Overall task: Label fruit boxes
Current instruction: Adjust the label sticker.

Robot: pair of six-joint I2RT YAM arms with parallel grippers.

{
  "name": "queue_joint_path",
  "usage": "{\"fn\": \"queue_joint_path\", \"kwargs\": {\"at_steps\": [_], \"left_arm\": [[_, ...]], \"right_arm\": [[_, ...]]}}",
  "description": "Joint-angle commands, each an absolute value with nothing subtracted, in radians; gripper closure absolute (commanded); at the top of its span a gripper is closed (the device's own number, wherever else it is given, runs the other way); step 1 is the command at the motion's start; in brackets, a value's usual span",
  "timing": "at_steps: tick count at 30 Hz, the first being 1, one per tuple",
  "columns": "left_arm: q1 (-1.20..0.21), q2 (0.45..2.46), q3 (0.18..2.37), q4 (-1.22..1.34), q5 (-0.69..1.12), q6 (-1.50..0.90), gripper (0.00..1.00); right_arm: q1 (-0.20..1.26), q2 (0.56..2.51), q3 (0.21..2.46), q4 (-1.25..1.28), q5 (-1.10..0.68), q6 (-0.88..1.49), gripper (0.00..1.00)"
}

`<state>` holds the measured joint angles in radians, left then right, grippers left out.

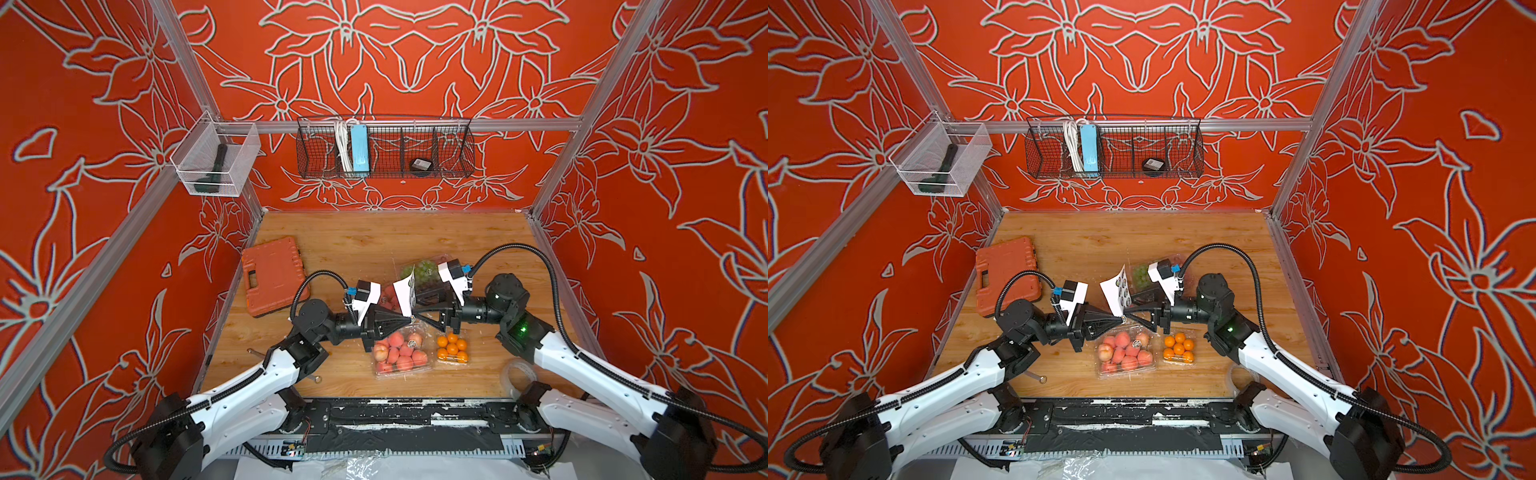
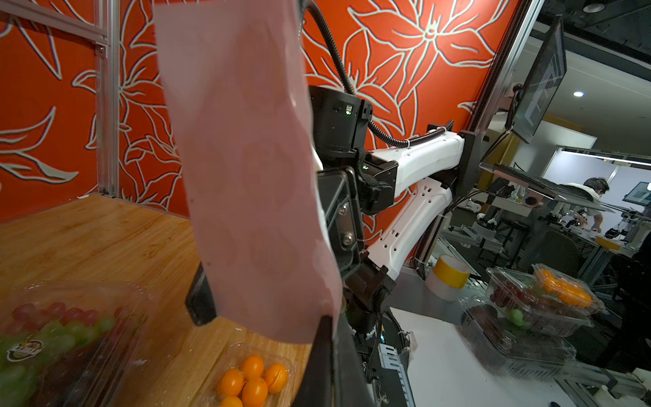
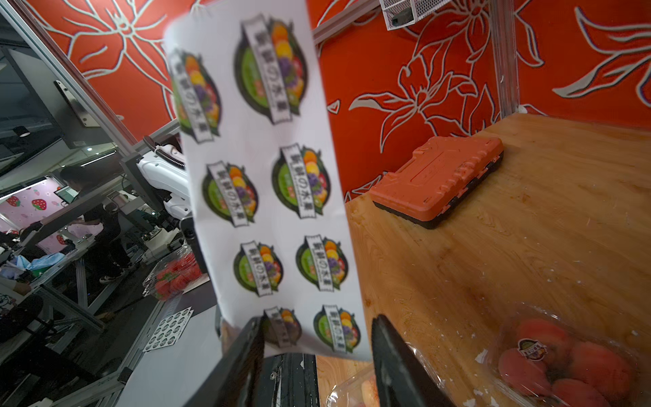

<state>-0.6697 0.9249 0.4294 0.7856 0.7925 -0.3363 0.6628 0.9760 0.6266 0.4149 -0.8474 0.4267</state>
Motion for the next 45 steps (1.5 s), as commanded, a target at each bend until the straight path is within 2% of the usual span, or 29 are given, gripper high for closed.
{"fn": "queue_joint_path", "kwargs": {"at_steps": [1, 3, 7, 8, 11, 15, 17, 19, 21, 23, 27, 31, 32, 34, 37, 41, 45], "left_arm": [[-0.675, 0.936, 0.448, 0.801, 0.815, -0.34, 1.0], [-0.675, 0.939, 0.448, 0.806, 0.814, -0.34, 1.0], [-0.675, 0.936, 0.444, 0.824, 0.821, -0.352, 1.0], [-0.675, 0.934, 0.443, 0.824, 0.823, -0.352, 1.0], [-0.673, 0.926, 0.432, 0.838, 0.847, -0.355, 1.0], [-0.669, 0.906, 0.422, 0.844, 0.874, -0.354, 1.0], [-0.666, 0.896, 0.416, 0.857, 0.891, -0.356, 1.0], [-0.664, 0.894, 0.412, 0.877, 0.914, -0.364, 1.0], [-0.664, 0.901, 0.414, 0.882, 0.922, -0.369, 1.0], [-0.665, 0.912, 0.419, 0.882, 0.927, -0.368, 1.0], [-0.663, 0.922, 0.419, 0.879, 0.931, -0.368, 1.0], [-0.66, 0.923, 0.422, 0.87, 0.919, -0.362, 1.0], [-0.658, 0.925, 0.423, 0.868, 0.916, -0.36, 1.0], [-0.657, 0.929, 0.426, 0.872, 0.913, -0.36, 0.9], [-0.655, 0.93, 0.437, 0.858, 0.913, -0.348, 0.69], [-0.654, 0.918, 0.45, 0.835, 0.909, -0.33, 0.46], [-0.645, 0.897, 0.453, 0.828, 0.866, -0.324, 0.39]], "right_arm": [[0.669, 0.936, 0.626, 0.446, -0.833, 0.406, 0.49], [0.669, 0.925, 0.621, 0.457, -0.844, 0.409, 0.51], [0.669, 0.919, 0.621, 0.431, -0.848, 0.391, 0.69], [0.669, 0.916, 0.622, 0.418, -0.842, 0.381, 0.71], [0.665, 0.908, 0.629, 0.368, -0.816, 0.344, 0.61], [0.649, 0.884, 0.638, 0.327, -0.828, 0.338, 0.31], [0.65, 0.882, 0.636, 0.331, -0.833, 0.351, 0.25], [0.647, 0.896, 0.643, 0.35, -0.856, 0.366, 0.25], [0.648, 0.922, 0.646, 0.416, -0.921, 0.403, 0.31], [0.648, 0.94, 0.644, 0.484, -0.974, 0.443, 0.43], [0.648, 0.933, 0.644, 0.479, -0.983, 0.433, 0.77], [0.647, 0.917, 0.646, 0.432, -0.966, 0.396, 0.99], [0.647, 0.915, 0.648, 0.417, -0.96, 0.386, 1.0], [0.647, 0.913, 0.649, 0.401, -0.952, 0.376, 1.0], [0.648, 0.908, 0.654, 0.38, -0.946, 0.361, 1.0], [0.647, 0.906, 0.659, 0.353, -0.932, 0.341, 1.0], [0.648, 0.914, 0.667, 0.325, -0.933, 0.324, 1.0]]}}
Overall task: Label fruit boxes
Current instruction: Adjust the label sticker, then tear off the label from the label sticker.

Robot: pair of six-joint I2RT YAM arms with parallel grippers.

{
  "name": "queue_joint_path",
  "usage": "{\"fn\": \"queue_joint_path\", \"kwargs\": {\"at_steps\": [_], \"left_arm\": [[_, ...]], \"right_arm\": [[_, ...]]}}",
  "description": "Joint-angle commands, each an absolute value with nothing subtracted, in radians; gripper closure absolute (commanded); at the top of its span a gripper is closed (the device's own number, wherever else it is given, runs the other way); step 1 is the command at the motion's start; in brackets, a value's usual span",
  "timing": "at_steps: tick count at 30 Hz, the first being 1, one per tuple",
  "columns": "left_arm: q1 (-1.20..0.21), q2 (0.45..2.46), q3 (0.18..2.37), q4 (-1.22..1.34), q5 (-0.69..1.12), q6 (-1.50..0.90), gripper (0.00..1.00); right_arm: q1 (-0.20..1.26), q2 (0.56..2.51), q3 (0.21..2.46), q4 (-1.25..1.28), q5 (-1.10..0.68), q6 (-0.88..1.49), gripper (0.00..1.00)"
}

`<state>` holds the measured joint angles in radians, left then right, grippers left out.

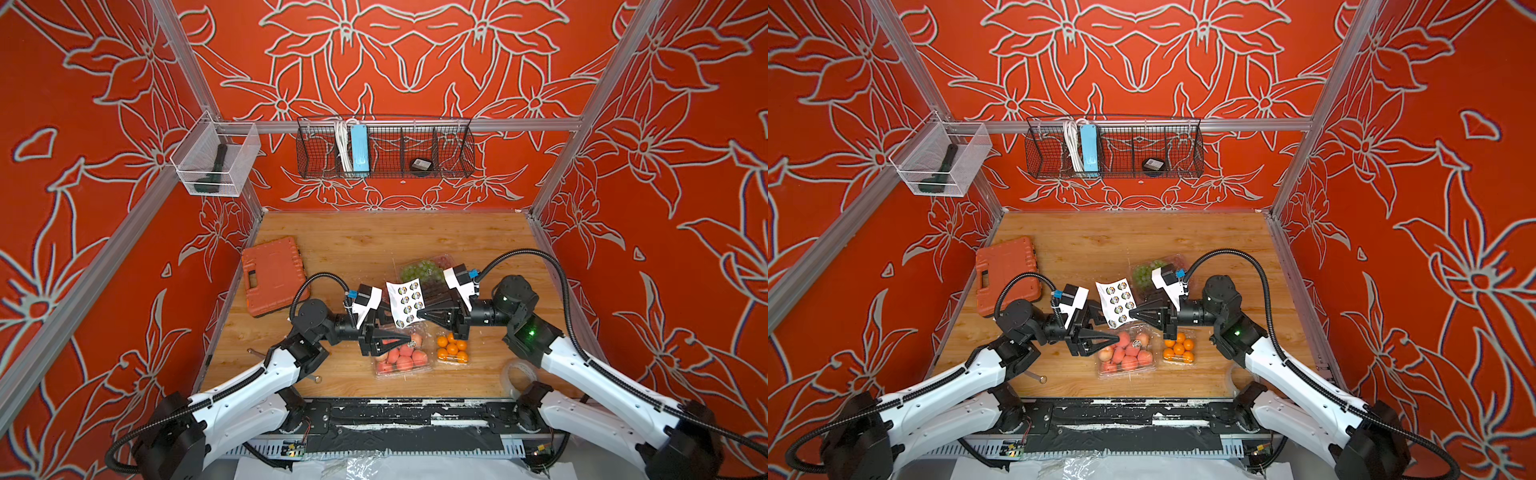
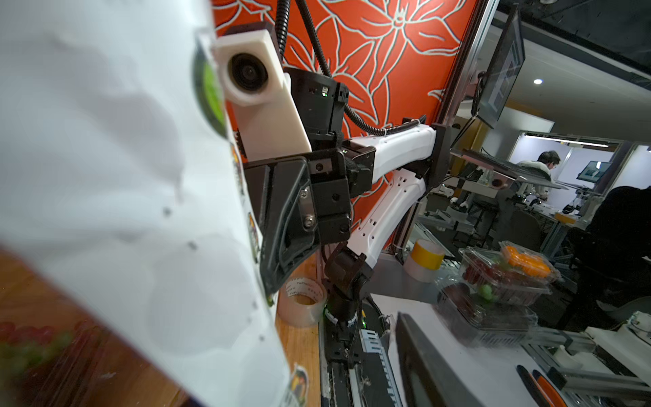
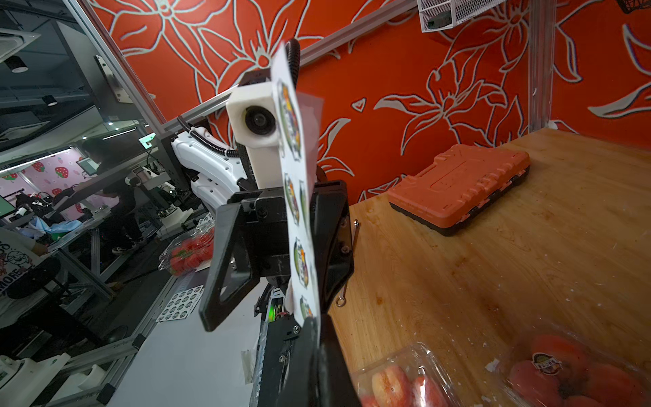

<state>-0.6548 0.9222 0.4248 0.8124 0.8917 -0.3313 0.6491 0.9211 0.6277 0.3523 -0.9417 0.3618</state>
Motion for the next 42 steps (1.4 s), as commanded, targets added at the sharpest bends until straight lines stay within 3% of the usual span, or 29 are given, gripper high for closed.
{"fn": "queue_joint_path", "kwargs": {"at_steps": [1, 5, 12, 15, 17, 18, 20, 22, 25, 30, 31, 32, 39, 42], "left_arm": [[-0.641, 0.89, 0.456, 0.824, 0.844, -0.323, 0.39], [-0.598, 0.879, 0.493, 0.759, 0.767, -0.331, 0.45], [-0.565, 0.919, 0.497, 0.817, 0.806, -0.387, 0.86], [-0.565, 0.912, 0.488, 0.825, 0.808, -0.395, 0.99], [-0.565, 0.903, 0.483, 0.828, 0.806, -0.401, 1.0], [-0.565, 0.901, 0.485, 0.82, 0.8, -0.4, 1.0], [-0.565, 0.899, 0.49, 0.797, 0.777, -0.396, 1.0], [-0.565, 0.899, 0.497, 0.763, 0.687, -0.403, 1.0], [-0.565, 0.903, 0.512, 0.685, 0.479, -0.433, 1.0], [-0.565, 0.922, 0.523, 0.655, 0.342, -0.471, 1.0], [-0.565, 0.922, 0.523, 0.651, 0.334, -0.472, 1.0], [-0.565, 0.922, 0.523, 0.648, 0.327, -0.472, 1.0], [-0.564, 0.917, 0.516, 0.645, 0.324, -0.469, 1.0], [-0.565, 0.914, 0.515, 0.647, 0.331, -0.469, 1.0]], "right_arm": [[0.647, 0.916, 0.67, 0.313, -0.929, 0.317, 1.0], [0.647, 0.92, 0.678, 0.274, -0.934, 0.293, 1.0], [0.648, 0.928, 0.689, 0.241, -0.923, 0.27, 1.0], [0.647, 0.93, 0.693, 0.231, -0.909, 0.265, 1.0], [0.647, 0.928, 0.7, 0.214, -0.882, 0.262, 1.0], [0.648, 0.925, 0.703, 0.2, -0.845, 0.262, 0.93], [0.647, 0.898, 0.699, 0.174, -0.746, 0.279, 0.64], [0.653, 0.835, 0.667, 0.163, -0.57, 0.295, 0.49], [0.694, 0.732, 0.635, 0.087, -0.255, 0.302, 0.44], [0.809, 0.798, 0.712, 0.045, -0.212, 0.262, 0.39], [0.828, 0.835, 0.732, 0.053, -0.228, 0.256, 0.21], [0.847, 0.872, 0.758, 0.06, -0.237, 0.247, 0.17], [0.894, 1.044, 0.864, 0.093, -0.275, 0.216, 0.4], [0.896, 1.065, 0.871, 0.101, -0.283, 0.221, 0.45]]}}
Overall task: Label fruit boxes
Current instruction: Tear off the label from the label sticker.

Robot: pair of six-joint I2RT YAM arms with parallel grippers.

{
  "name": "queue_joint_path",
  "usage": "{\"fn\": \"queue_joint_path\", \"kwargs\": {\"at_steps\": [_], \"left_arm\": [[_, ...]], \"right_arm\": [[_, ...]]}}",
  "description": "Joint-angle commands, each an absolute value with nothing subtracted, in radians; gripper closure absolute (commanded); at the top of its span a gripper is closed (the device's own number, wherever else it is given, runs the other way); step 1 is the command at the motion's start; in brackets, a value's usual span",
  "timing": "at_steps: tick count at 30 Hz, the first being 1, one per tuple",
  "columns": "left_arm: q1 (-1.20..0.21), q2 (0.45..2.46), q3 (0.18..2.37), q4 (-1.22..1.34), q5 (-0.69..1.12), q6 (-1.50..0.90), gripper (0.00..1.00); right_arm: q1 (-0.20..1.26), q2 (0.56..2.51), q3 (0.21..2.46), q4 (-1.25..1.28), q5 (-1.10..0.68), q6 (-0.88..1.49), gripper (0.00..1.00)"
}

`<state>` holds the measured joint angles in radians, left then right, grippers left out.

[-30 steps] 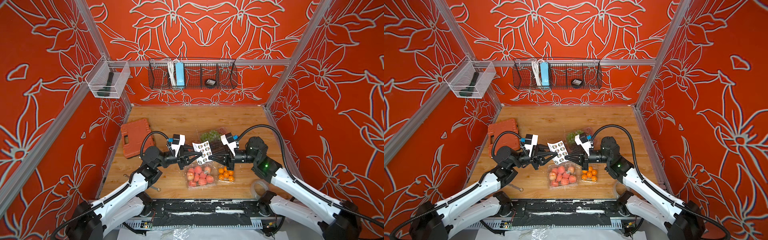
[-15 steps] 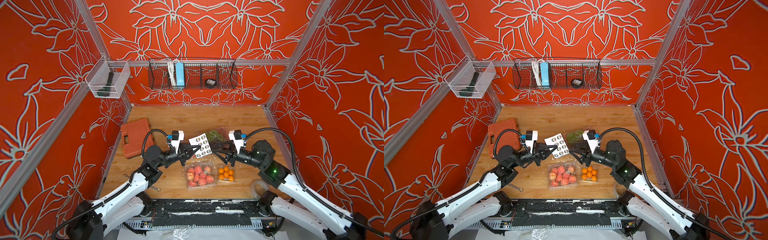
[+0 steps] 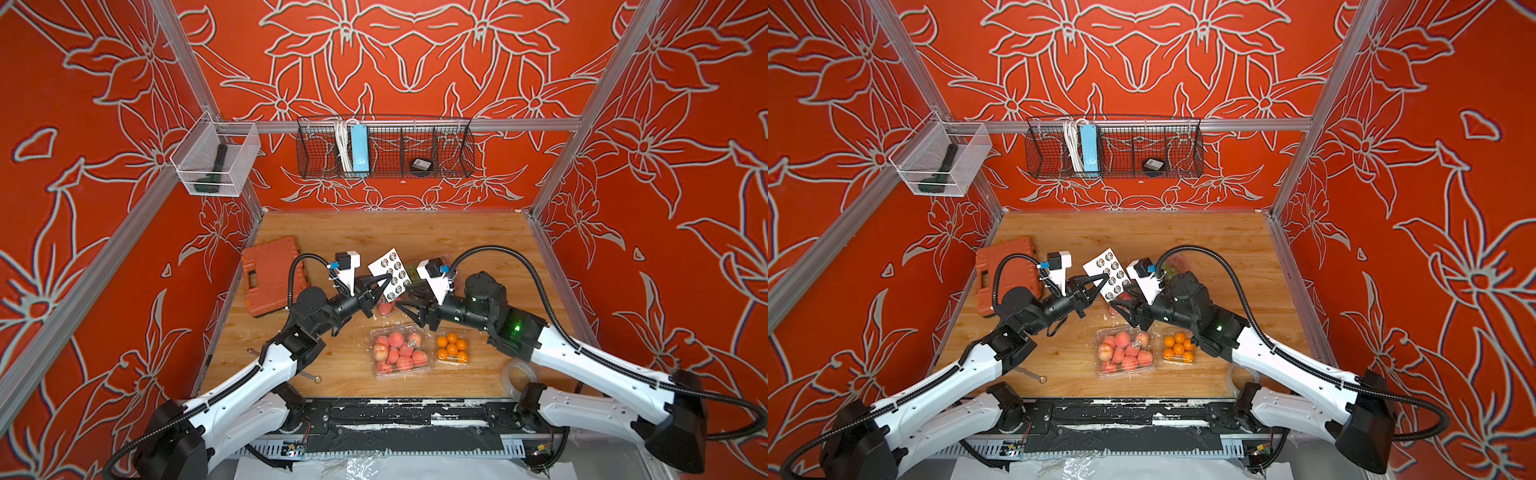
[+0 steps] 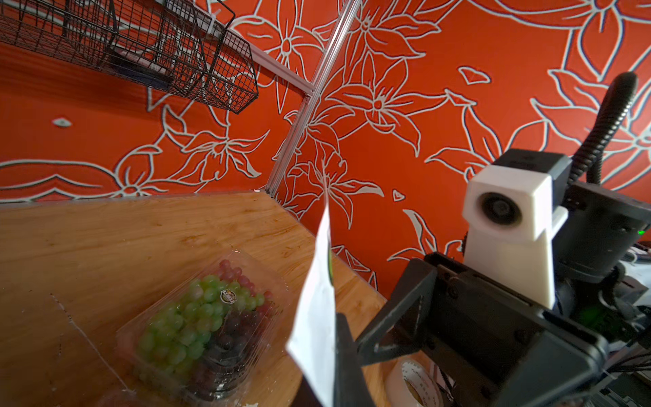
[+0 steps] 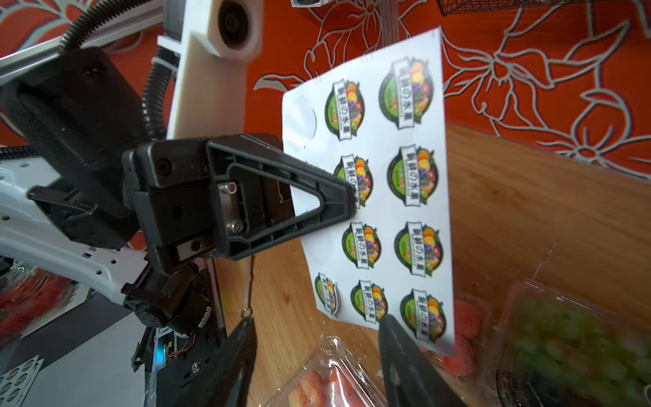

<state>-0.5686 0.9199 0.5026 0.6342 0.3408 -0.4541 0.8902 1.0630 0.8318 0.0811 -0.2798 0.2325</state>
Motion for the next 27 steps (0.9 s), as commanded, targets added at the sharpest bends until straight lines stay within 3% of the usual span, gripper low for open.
{"fn": "queue_joint_path", "kwargs": {"at_steps": [1, 8, 27], "left_arm": [[-0.565, 0.913, 0.512, 0.651, 0.33, -0.472, 1.0], [-0.565, 0.904, 0.497, 0.683, 0.349, -0.492, 1.0], [-0.565, 0.932, 0.499, 0.71, 0.32, -0.511, 1.0]], "right_arm": [[0.898, 1.069, 0.871, 0.105, -0.288, 0.222, 0.46], [0.899, 1.092, 0.874, 0.111, -0.284, 0.231, 0.57], [0.9, 1.127, 0.857, 0.185, -0.504, 0.239, 0.64]]}}
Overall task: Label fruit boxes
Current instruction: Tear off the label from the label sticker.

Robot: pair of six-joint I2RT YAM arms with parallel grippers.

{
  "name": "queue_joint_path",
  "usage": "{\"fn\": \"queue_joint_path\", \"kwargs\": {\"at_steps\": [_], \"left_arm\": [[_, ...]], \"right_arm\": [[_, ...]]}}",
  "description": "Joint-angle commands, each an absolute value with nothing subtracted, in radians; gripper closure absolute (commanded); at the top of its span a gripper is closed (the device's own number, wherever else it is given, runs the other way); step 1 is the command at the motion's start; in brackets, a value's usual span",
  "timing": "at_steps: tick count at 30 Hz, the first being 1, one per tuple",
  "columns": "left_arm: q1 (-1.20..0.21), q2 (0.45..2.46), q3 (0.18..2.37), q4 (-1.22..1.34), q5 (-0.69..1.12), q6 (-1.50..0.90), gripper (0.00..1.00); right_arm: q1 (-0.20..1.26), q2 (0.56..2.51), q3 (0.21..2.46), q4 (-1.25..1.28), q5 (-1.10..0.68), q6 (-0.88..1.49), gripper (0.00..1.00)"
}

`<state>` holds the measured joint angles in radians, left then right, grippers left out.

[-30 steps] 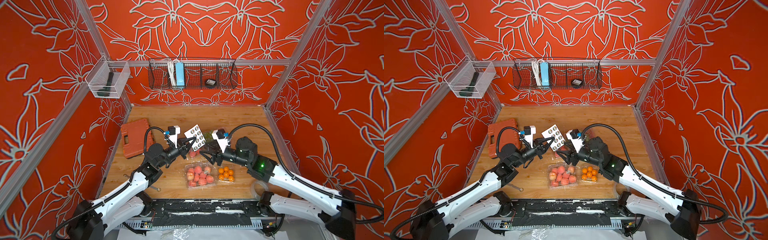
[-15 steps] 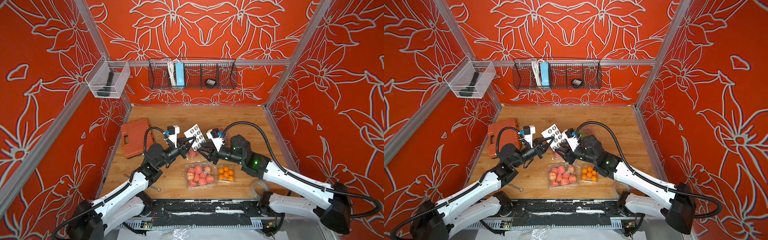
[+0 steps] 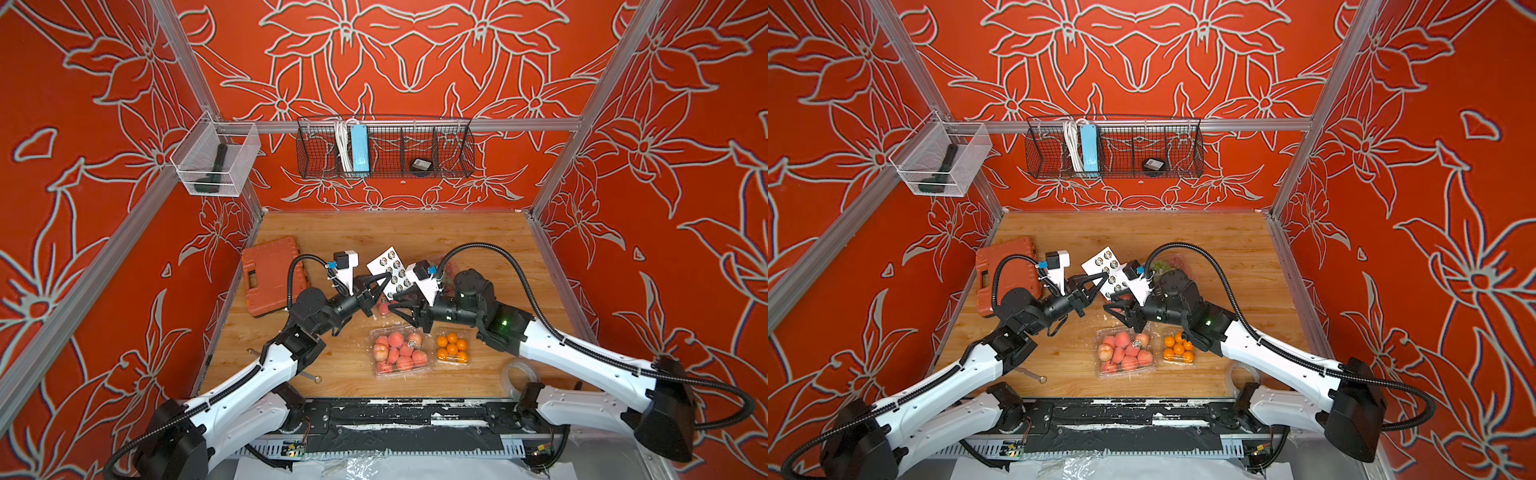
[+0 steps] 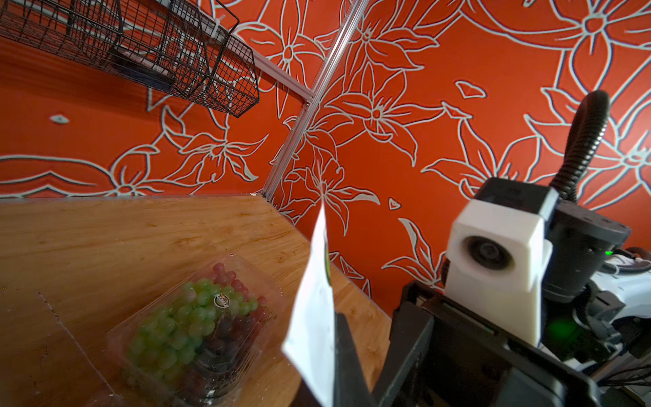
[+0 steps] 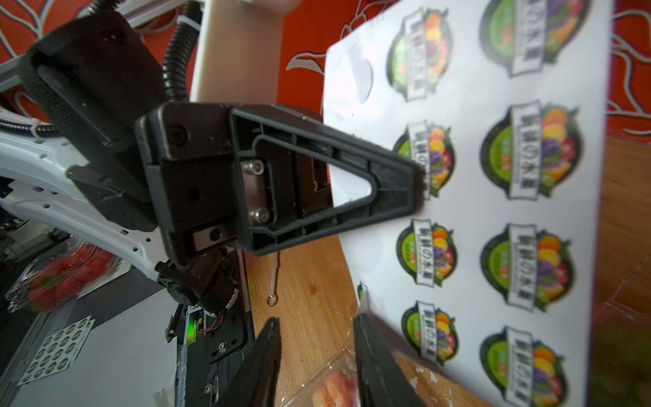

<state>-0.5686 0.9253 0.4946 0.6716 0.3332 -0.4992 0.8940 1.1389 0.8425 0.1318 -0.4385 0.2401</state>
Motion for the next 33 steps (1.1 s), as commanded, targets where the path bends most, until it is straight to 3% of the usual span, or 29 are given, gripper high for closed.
{"fn": "queue_joint_path", "kwargs": {"at_steps": [1, 11, 29, 33], "left_arm": [[-0.565, 0.934, 0.501, 0.705, 0.318, -0.508, 1.0], [-0.565, 0.92, 0.504, 0.682, 0.314, -0.501, 1.0], [-0.543, 0.956, 0.533, 0.584, 0.175, -0.451, 1.0], [-0.48, 0.965, 0.517, 0.479, 0.167, -0.466, 1.0]], "right_arm": [[0.901, 1.118, 0.851, 0.186, -0.501, 0.231, 0.65], [0.901, 1.069, 0.833, 0.142, -0.281, 0.213, 0.69], [0.893, 0.999, 0.798, 0.083, -0.347, 0.263, 0.71], [0.835, 0.971, 0.778, 0.052, -0.459, 0.4, 0.72]]}}
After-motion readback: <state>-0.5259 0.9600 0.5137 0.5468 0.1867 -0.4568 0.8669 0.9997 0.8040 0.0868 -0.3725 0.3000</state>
